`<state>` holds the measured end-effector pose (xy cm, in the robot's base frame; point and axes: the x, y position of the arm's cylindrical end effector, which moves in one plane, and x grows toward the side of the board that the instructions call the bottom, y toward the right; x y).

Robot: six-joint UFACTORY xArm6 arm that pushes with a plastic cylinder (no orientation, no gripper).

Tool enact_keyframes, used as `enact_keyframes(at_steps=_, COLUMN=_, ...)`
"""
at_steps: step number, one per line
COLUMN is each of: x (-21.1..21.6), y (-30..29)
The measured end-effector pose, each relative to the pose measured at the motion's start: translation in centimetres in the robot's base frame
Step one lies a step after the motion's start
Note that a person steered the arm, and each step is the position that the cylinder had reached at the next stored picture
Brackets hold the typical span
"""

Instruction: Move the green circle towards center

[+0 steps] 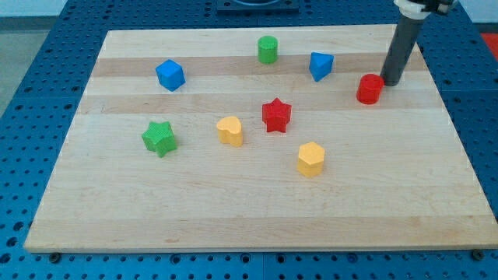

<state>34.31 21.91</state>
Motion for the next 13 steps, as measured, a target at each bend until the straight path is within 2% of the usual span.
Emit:
enact_keyframes(at_steps=1, x=-1.9, y=-1.2)
enact_keyframes(at_steps=2, x=-2.1, y=-1.5)
enact_keyframes(at_steps=3, x=-5.7, y=-6.5)
enact_keyframes(at_steps=4, x=-6.4, y=-7.5)
enact_keyframes(at_steps=5, x=-9.6, y=-11.4)
enact_keyframes(at_steps=6, x=-9.7, y=-12.2)
enact_keyframes(at_steps=7, x=-9.7, y=-20.0)
enact_keyframes(at_steps=9, x=-9.6, y=-21.0)
enact_keyframes(at_steps=10, x=-13.1, y=-22.8)
enact_keyframes(at_steps=11, x=-14.5, y=-25.6)
enact_keyframes(at_steps=13, x=-14.2, y=-27.5)
